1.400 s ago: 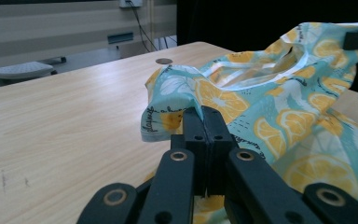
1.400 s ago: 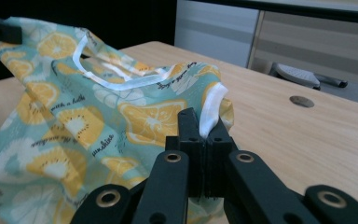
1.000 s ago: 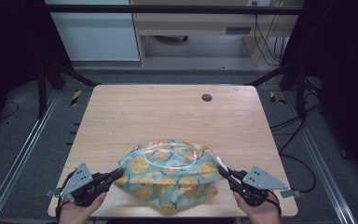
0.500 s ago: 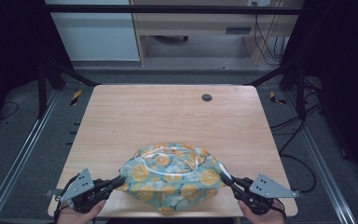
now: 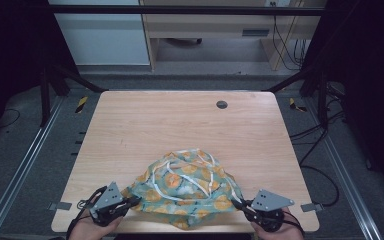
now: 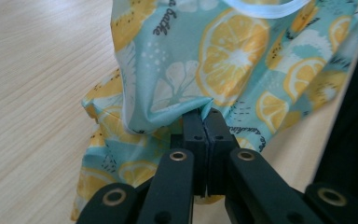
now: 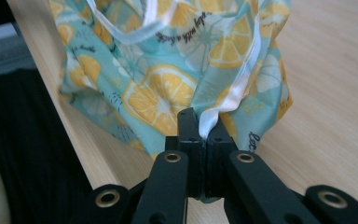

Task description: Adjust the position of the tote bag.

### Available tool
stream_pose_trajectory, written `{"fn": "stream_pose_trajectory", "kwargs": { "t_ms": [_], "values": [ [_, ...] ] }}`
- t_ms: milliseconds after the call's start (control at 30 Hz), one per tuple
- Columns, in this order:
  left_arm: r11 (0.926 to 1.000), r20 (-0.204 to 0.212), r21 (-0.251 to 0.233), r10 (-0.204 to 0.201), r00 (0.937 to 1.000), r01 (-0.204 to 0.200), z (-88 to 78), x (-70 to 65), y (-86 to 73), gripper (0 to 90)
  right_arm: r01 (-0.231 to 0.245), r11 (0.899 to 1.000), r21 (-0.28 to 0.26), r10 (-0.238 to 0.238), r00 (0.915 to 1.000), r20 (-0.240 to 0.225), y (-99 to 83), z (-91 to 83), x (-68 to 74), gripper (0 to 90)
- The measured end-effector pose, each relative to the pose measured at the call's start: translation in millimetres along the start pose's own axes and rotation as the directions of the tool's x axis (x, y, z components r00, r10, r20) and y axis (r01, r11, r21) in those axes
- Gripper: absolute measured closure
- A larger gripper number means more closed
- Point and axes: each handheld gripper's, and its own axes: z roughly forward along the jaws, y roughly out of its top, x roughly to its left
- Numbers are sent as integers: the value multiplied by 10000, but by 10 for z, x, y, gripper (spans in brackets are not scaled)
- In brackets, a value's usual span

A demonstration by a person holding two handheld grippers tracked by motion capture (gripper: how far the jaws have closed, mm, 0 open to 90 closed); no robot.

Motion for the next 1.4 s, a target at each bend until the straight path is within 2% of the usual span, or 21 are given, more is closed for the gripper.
{"fn": "stream_pose_trajectory", "kwargs": {
  "t_ms": [67, 100, 200, 400, 567, 667, 733, 800, 900, 1033, 1267, 1333, 1400],
  "values": [
    [9998, -97, 172, 141, 9999, -139, 53, 5, 14, 897, -69, 9994, 351, 66, 9999, 92, -1, 66, -27, 879],
    [9988, -140, 421, 239, 9996, -233, 109, -10, 5, 894, -136, 9986, 516, 131, 9999, 106, -6, 114, -51, 876],
    [9976, -271, 595, 380, 9989, -363, 147, -20, 7, 889, -305, 9970, 714, 292, 9994, 200, -8, 156, -77, 873],
    [9971, -607, 693, 357, 9975, -315, 257, 20, 48, 890, -213, 9939, 1084, 186, 9995, 260, -12, 234, -104, 873],
    [9966, -734, 775, 345, 9967, -287, 347, 64, 97, 892, -285, 9916, 1265, 248, 9992, 304, -14, 294, -130, 873],
    [9973, -821, 661, 382, 9959, -328, 369, 80, 134, 894, -344, 9911, 1285, 297, 9988, 379, -15, 293, -138, 874],
    [9970, -846, 733, 298, 9960, -236, 424, 93, 145, 894, -439, 9909, 1275, 385, 9983, 442, -20, 296, -158, 874],
    [9955, -874, 856, 472, 9951, -397, 493, 95, 172, 894, -529, 9909, 1241, 466, 9975, 534, -19, 313, -195, 874],
    [9956, -837, 854, 450, 9955, -378, 517, 106, 177, 893, -550, 9909, 1230, 478, 9970, 612, -18, 325, -219, 874],
    [9970, -920, 760, 246, 9955, -176, 541, 175, 185, 892, -582, 9899, 1290, 494, 9963, 706, -2, 369, -264, 873],
    [9979, -1051, 650, 117, 9944, -48, 560, 217, 192, 889, -597, 9905, 1241, 492, 9951, 857, 19, 411, -318, 871],
    [9978, -1143, 665, 72, 9934, 4, 565, 216, 191, 882, -682, 9913, 1129, 577, 9939, 938, 27, 406, -333, 868],
    [9984, -1215, 560, 23, 9926, 45, 549, 202, 198, 819, -803, 9923, 940, 713, 9929, 953, 29, 386, -342, 845]
  ]
}}
